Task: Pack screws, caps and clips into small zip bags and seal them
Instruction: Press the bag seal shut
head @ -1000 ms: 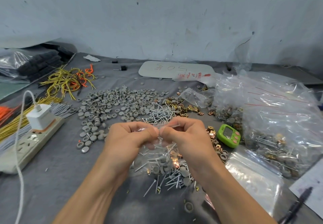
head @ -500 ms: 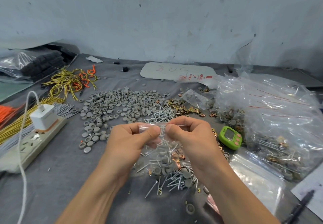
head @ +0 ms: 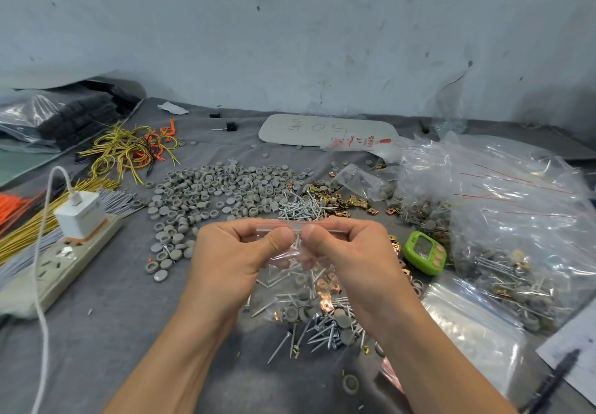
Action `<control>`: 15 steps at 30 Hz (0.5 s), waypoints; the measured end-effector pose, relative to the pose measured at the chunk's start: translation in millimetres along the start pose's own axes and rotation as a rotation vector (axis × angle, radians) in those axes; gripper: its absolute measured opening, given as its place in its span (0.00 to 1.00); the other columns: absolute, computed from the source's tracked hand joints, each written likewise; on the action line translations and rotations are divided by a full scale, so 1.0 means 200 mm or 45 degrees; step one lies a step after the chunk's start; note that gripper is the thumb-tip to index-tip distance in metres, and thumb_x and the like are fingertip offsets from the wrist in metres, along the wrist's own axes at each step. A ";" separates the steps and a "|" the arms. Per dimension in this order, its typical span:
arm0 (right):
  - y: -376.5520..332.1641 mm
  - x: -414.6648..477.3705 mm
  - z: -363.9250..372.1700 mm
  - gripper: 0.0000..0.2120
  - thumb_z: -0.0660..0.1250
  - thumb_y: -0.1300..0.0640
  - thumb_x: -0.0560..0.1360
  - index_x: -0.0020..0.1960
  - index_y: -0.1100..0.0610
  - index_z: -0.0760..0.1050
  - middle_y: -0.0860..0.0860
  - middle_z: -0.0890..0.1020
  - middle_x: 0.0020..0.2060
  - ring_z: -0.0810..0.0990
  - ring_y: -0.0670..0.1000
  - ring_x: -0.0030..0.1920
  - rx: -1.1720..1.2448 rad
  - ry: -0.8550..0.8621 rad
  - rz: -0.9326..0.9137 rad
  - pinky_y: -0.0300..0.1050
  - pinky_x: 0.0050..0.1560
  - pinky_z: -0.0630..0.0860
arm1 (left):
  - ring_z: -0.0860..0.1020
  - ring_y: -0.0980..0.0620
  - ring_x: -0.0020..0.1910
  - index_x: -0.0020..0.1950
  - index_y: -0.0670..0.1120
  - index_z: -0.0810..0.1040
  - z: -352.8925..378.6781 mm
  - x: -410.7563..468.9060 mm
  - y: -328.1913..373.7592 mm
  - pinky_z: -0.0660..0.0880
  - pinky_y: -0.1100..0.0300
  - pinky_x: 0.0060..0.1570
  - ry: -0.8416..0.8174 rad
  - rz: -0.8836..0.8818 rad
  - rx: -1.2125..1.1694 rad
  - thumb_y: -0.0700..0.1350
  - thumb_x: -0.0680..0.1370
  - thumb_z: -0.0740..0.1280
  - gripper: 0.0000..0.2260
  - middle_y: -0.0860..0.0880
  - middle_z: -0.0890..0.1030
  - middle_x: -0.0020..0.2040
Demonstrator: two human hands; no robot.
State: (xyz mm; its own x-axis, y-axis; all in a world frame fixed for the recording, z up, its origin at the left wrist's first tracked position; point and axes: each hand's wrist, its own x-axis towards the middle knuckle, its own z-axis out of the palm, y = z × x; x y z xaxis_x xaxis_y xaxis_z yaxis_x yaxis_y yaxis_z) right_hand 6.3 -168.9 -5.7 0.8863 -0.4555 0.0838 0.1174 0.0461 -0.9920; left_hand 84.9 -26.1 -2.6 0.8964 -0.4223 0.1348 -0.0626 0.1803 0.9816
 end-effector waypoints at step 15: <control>0.00 0.00 0.02 0.03 0.77 0.63 0.74 0.42 0.60 0.85 0.56 0.87 0.36 0.84 0.51 0.34 0.035 0.002 0.014 0.41 0.40 0.83 | 0.84 0.50 0.40 0.44 0.41 0.88 -0.01 0.01 -0.03 0.78 0.63 0.39 -0.045 -0.114 0.013 0.50 0.62 0.78 0.17 0.40 0.87 0.43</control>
State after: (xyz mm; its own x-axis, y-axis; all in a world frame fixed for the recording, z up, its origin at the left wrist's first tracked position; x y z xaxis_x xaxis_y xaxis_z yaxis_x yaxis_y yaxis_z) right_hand 7.7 -164.8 -4.6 0.8867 -0.4565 0.0724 0.1196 0.0753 -0.9900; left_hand 88.4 -26.3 -7.9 0.8824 -0.4676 0.0512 0.0120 0.1312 0.9913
